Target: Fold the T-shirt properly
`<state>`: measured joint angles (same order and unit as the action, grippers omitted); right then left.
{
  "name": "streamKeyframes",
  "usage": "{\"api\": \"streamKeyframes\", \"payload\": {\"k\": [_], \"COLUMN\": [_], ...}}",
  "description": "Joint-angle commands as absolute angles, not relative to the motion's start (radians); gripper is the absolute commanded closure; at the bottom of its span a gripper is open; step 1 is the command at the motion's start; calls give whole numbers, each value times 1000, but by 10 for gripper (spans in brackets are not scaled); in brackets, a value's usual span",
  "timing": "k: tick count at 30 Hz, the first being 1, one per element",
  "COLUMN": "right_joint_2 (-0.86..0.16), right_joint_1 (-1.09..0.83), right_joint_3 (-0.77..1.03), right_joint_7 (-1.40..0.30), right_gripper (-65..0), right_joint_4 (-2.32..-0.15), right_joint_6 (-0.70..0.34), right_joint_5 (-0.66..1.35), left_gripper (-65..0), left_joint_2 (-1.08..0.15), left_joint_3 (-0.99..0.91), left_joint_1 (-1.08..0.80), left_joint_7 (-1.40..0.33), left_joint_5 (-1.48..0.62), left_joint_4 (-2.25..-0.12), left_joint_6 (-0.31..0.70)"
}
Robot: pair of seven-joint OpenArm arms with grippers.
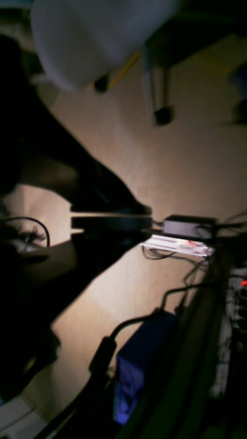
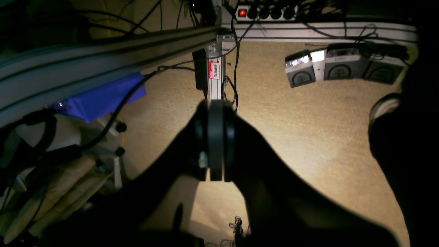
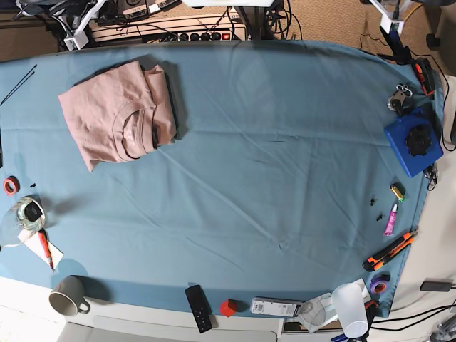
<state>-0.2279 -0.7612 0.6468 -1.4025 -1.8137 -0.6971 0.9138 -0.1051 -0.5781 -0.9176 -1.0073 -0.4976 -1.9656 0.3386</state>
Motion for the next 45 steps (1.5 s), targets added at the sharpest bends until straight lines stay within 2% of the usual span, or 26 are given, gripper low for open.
{"api": "streamKeyframes", "payload": {"k": [1, 5, 7, 12, 15, 19, 22, 30, 36, 41, 45], "right_joint_2": [-244, -244, -245, -265, -284, -341, -375, -374, -374, -368, -328], "right_joint_1": [-770, -770, -770, -759, -733, -699, -670, -539, -408, -329, -303], "right_joint_3": [654, 654, 654, 654, 650, 569, 462, 227, 48, -78, -138], "right_joint_7": [-1396, -1396, -1396, -1396, -1396, -1329, -1260, -886, -611, -364, -198], "right_gripper": [0, 0, 0, 0, 0, 0, 0, 0, 0, 0, 0], "right_joint_4": [-1814, -1738, -1672, -1478, -1376, -1266, -1211, -1044, -829, -677, -601], "right_joint_6": [-698, -698, -698, -698, -698, -698, -698, -698, -698, -698, -513], "right_joint_5": [914, 889, 889, 886, 813, 726, 645, 379, 176, 62, -61], "left_gripper": [0, 0, 0, 0, 0, 0, 0, 0, 0, 0, 0], "left_joint_2": [-111, -111, -111, -111, -111, -112, -115, -121, -122, -118, -113], "left_joint_3": [-585, -585, -585, -585, -585, -585, -585, -585, -585, -585, -585], "left_joint_1": [-927, -904, -895, -854, -806, -734, -690, -548, -420, -346, -332], "left_joint_7": [-1001, -997, -987, -959, -943, -905, -846, -531, -332, -203, -19], "left_joint_5": [-503, -502, -503, -502, -491, -456, -431, -126, 4, 81, 113], "left_joint_4": [-1947, -1850, -1811, -1695, -1594, -1437, -1328, -1065, -834, -625, -514], "left_joint_6": [342, 361, 392, 395, 405, 467, 470, 469, 467, 399, 336]}}
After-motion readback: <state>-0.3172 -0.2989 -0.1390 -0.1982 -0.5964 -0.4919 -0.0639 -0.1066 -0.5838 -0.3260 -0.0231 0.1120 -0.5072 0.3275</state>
